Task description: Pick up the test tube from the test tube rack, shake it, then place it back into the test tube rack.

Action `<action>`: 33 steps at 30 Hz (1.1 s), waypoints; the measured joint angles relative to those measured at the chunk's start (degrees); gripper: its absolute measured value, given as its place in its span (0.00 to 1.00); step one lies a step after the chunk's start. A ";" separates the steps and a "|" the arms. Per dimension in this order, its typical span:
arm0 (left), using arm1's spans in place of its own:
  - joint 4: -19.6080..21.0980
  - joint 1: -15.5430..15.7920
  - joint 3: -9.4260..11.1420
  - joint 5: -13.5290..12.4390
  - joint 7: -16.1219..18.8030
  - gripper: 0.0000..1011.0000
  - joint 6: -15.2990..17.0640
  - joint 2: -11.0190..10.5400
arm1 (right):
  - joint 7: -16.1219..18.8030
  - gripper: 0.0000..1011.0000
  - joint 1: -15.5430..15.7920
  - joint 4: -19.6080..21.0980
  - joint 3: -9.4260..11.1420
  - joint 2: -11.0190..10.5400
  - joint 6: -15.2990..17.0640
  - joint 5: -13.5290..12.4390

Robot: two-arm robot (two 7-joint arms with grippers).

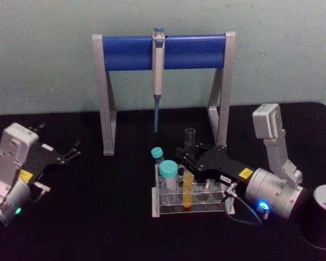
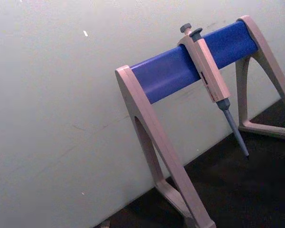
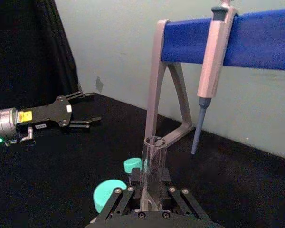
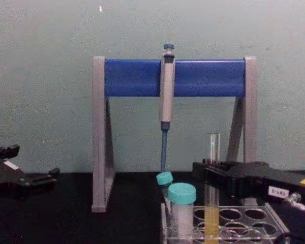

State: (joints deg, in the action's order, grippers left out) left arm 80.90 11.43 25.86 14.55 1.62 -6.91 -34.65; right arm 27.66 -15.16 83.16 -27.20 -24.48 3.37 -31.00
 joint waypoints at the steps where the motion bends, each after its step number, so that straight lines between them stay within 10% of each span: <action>1: 0.00 0.00 0.00 0.00 0.00 0.99 0.00 0.00 | 0.00 0.23 0.00 0.09 -0.01 -0.03 -0.13 0.15; 33: 0.00 0.00 0.00 0.00 0.00 0.99 0.00 0.00 | 1.11 0.23 0.69 3.92 -0.01 -0.76 -2.64 5.06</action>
State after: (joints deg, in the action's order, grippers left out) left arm 80.90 11.43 25.86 14.55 1.62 -6.91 -34.65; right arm 28.77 -14.47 87.08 -27.21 -25.24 0.74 -25.94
